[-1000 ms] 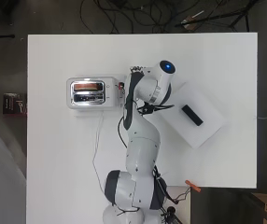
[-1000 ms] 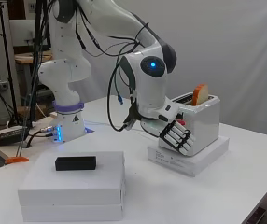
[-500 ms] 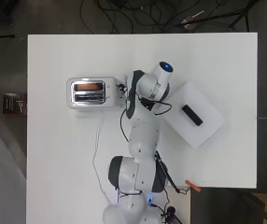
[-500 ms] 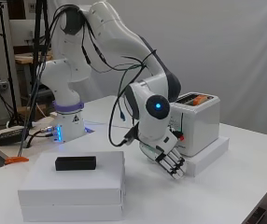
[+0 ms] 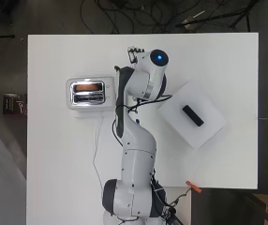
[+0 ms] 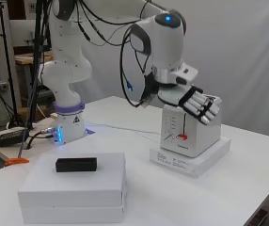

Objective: Teleoperate dual arm-hand system to toast a bread

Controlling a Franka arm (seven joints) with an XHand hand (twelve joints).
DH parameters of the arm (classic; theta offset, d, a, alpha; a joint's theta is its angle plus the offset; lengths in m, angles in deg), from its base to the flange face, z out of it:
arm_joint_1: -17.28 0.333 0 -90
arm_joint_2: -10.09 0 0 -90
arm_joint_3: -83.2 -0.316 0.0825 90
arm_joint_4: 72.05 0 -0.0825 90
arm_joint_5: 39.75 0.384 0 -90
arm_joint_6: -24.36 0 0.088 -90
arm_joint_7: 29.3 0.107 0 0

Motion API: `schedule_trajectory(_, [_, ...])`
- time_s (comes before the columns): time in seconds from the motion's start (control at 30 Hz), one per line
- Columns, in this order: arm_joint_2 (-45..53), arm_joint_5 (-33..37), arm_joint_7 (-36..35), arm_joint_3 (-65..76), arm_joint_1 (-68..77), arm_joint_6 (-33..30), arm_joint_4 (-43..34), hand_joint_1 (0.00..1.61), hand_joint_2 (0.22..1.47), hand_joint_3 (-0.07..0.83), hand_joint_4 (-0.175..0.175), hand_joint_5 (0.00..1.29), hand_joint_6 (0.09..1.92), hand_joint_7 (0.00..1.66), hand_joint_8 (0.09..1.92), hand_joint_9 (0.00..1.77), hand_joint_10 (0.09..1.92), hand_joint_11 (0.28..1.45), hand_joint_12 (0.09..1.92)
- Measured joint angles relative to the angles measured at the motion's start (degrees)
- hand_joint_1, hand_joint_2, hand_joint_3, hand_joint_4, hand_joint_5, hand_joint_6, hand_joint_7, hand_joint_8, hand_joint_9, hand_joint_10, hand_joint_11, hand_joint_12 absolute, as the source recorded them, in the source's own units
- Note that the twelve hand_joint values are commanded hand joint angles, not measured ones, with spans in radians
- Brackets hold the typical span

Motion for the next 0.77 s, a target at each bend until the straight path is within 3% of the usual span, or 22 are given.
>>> schedule_trajectory(0.1, [-7.53,-2.30,1.03,-1.23,0.50,-0.32,1.38,0.00,1.09,0.005,0.015,0.33,0.09,0.23,0.09,0.31,0.09,0.37,0.09])
schedule_trajectory(0.13, [-10.65,-3.02,1.68,-1.60,0.66,-0.41,3.11,0.00,1.11,0.006,0.011,0.34,0.09,0.30,0.09,0.36,0.09,0.38,0.09])
schedule_trajectory(0.17, [-13.97,-3.66,2.29,-1.94,0.81,-0.50,5.23,0.08,1.17,0.009,0.004,0.35,0.09,0.48,0.09,0.53,0.09,0.41,0.09])
schedule_trajectory(0.2, [-17.19,-4.17,2.74,-2.19,0.95,-0.79,7.60,0.19,1.23,0.003,0.003,0.43,0.09,0.66,0.46,0.73,0.53,0.55,0.19])
schedule_trajectory(0.23, [-20.48,-4.83,3.04,-2.43,1.10,-1.59,10.65,0.18,1.22,-0.005,-0.010,0.38,0.09,0.66,0.46,0.76,0.62,0.60,0.23])
schedule_trajectory(0.3, [-26.16,-6.22,3.60,-2.91,1.33,-5.63,18.09,0.06,0.96,-0.016,-0.004,0.12,0.09,0.23,0.16,0.30,0.27,0.45,0.09])
schedule_trajectory(0.37, [-29.25,-6.92,3.67,-3.10,1.41,-11.00,25.21,0.02,0.94,-0.002,0.006,0.03,0.09,0.07,0.09,0.16,0.09,0.38,0.09])
schedule_trajectory(0.47, [-29.93,-7.53,3.45,-3.40,1.57,-16.30,32.21,0.00,0.98,0.006,-0.009,0.01,0.09,0.06,0.09,0.17,0.09,0.37,0.09])
schedule_trajectory(0.5, [-29.89,-7.77,3.38,-3.50,1.65,-16.33,32.86,0.00,1.01,0.007,-0.064,0.02,0.09,0.38,0.11,0.50,0.15,0.52,0.09])
schedule_trajectory(0.53, [-29.94,-8.00,3.29,-3.59,1.73,-15.42,32.54,0.02,1.04,0.006,-0.113,0.06,0.09,0.66,0.78,0.83,0.80,0.71,0.71])
schedule_trajectory(0.57, [-29.98,-8.14,3.07,-3.64,1.81,-13.96,31.41,0.02,1.06,0.004,-0.144,0.10,0.09,0.84,1.31,1.07,1.31,0.85,1.24])
schedule_trajectory(0.6, [-29.95,-8.17,2.64,-3.65,1.89,-12.33,29.75,0.02,1.06,0.001,-0.160,0.12,0.09,0.92,1.62,1.19,1.61,0.90,1.57])
schedule_trajectory(0.63, [-29.87,-8.20,2.13,-3.64,1.97,-10.66,27.58,0.01,1.06,0.000,-0.169,0.12,0.09,0.85,1.78,1.12,1.77,0.81,1.69])
schedule_trajectory(0.7, [-29.52,-9.06,1.60,-3.84,2.12,-7.97,22.88,0.01,1.05,0.001,-0.147,0.09,0.09,0.49,0.77,0.59,0.86,0.52,0.71])
schedule_trajectory(0.73, [-29.29,-9.76,1.48,-3.95,2.18,-6.87,20.95,0.01,1.04,0.000,-0.124,0.08,0.09,0.31,0.41,0.39,0.49,0.44,0.38])
schedule_trajectory(0.77, [-28.99,-10.46,1.41,-4.05,2.22,-5.75,19.44,0.01,1.04,0.000,-0.107,0.08,0.09,0.21,0.21,0.29,0.26,0.40,0.19])
